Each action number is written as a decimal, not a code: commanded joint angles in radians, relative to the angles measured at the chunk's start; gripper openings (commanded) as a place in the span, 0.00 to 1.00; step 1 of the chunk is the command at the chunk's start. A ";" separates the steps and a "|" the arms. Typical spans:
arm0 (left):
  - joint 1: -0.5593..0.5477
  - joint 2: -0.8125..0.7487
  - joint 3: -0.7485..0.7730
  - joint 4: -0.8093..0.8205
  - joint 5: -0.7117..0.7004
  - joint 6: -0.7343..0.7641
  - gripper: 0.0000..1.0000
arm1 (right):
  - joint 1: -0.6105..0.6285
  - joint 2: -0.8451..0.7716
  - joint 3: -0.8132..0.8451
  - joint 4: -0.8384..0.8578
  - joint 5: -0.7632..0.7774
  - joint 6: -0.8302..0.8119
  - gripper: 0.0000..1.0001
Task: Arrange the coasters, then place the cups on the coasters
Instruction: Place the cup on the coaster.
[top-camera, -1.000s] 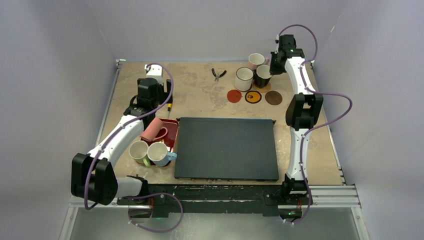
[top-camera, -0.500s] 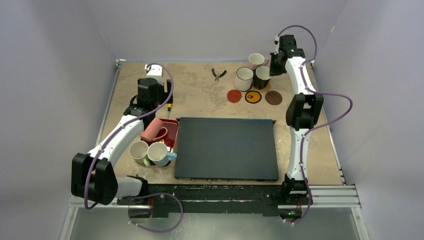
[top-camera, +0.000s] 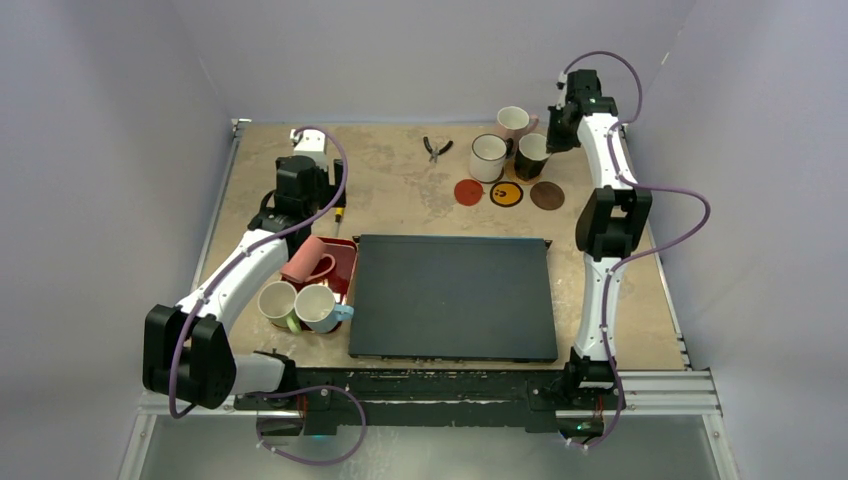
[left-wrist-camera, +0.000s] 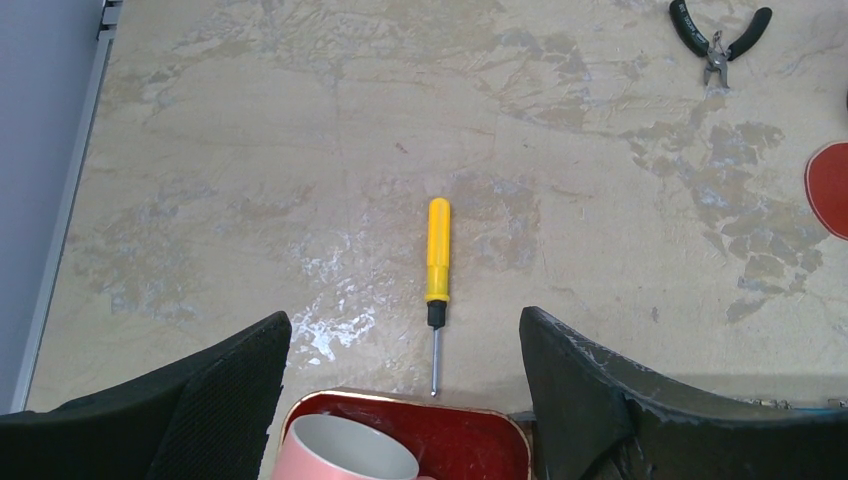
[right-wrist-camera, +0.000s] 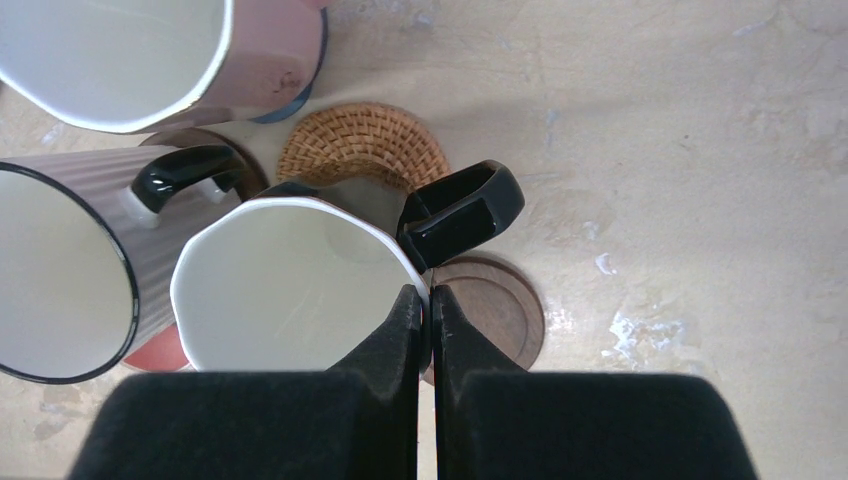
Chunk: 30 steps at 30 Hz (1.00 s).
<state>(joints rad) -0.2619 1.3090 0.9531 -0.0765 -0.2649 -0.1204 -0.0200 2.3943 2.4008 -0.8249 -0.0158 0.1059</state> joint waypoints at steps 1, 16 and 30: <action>0.007 0.002 0.018 0.018 0.007 -0.015 0.80 | -0.018 -0.095 0.064 0.025 -0.001 -0.017 0.00; 0.007 0.006 0.019 0.018 0.007 -0.013 0.80 | -0.020 -0.092 0.061 0.052 -0.053 -0.027 0.00; 0.007 0.006 0.019 0.018 0.009 -0.013 0.80 | -0.018 -0.090 0.057 0.073 -0.093 -0.023 0.00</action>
<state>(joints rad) -0.2619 1.3113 0.9531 -0.0765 -0.2649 -0.1204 -0.0402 2.3943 2.4027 -0.8150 -0.0540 0.0849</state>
